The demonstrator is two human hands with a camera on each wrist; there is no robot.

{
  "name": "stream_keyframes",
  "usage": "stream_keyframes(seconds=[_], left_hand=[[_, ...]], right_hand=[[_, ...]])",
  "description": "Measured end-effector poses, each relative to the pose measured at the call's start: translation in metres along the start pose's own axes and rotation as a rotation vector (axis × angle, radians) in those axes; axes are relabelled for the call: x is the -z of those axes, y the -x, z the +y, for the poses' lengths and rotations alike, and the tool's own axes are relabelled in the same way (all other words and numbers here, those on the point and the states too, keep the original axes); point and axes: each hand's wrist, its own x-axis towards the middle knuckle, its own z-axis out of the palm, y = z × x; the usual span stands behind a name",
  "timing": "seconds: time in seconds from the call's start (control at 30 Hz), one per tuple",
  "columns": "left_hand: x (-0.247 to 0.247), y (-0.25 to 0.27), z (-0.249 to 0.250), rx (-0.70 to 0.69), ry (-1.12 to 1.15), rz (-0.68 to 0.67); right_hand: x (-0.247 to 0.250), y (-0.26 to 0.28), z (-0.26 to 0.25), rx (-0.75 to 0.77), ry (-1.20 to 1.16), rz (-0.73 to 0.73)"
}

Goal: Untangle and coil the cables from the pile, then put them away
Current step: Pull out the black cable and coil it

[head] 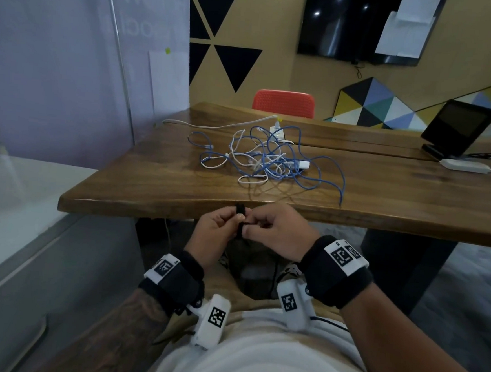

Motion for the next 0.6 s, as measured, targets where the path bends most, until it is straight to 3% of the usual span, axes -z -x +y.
stream_keyframes(seconds=[0.1, 0.33, 0.5, 0.6], left_hand=[[-0.006, 0.002, 0.005, 0.044, 0.043, -0.137], [-0.006, -0.001, 0.022, 0.177, 0.134, -0.275], [-0.007, 0.002, 0.035, 0.28, 0.383, -0.195], [0.001, -0.003, 0.043, 0.289, 0.659, -0.119]], right_hand=[[0.012, -0.001, 0.004, 0.036, -0.081, 0.094], [0.014, -0.004, 0.007, 0.116, -0.402, 0.133], [-0.001, -0.023, 0.036, -0.027, -0.434, 0.284], [-0.019, -0.026, 0.052, -0.168, -0.449, 0.214]])
